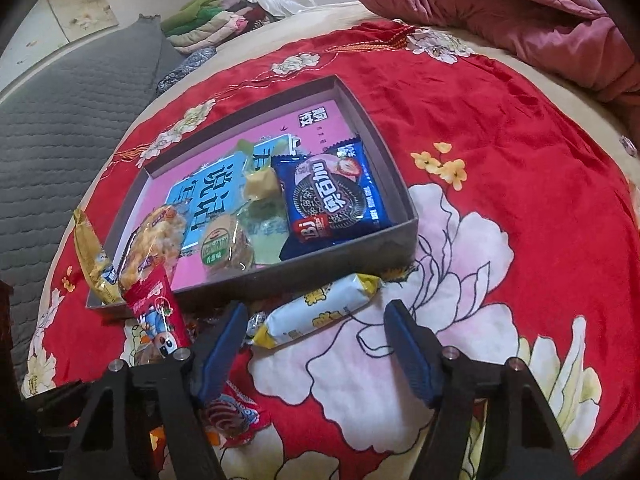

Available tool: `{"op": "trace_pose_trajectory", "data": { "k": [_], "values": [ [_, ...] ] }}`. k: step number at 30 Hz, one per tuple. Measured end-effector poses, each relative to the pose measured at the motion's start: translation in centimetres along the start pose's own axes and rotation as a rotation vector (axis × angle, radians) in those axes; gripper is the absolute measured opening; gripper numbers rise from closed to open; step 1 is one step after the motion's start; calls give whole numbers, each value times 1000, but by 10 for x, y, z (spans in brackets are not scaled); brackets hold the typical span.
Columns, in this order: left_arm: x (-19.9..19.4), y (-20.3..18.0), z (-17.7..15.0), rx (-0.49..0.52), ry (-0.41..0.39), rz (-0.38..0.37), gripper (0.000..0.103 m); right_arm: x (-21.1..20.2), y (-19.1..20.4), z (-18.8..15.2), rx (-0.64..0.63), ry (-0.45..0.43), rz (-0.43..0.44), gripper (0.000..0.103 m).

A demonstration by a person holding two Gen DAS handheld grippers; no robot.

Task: Organize snacks
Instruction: 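Close the left tool on the clear cookie bag while the right tool grips the white-wrapped bar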

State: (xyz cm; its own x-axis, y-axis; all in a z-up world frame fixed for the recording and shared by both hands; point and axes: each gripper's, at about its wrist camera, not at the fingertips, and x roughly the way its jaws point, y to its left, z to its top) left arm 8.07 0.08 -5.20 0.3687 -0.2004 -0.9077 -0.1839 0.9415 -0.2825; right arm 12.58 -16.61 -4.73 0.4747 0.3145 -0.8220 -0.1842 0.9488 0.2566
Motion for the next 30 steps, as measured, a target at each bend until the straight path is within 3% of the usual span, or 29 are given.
{"op": "trace_pose_trajectory", "data": {
  "k": [13,20,26,27,30],
  "values": [
    [7,-1,3,-11,-4,-5,66,14,4,2,-28,8,-28,54],
    [10,-4,4,-3,-9,5,65,12,0,1,-23,11,24,50],
    [12,-3,3,-6,-17,-17,55,8,9,-3,-58,18,62,49],
    [11,-1,3,-14,-21,-17,46,7,9,-3,-56,17,65,49],
    [8,5,4,-32,-21,-44,45,4,6,-3,-44,11,68,49]
  ]
}}
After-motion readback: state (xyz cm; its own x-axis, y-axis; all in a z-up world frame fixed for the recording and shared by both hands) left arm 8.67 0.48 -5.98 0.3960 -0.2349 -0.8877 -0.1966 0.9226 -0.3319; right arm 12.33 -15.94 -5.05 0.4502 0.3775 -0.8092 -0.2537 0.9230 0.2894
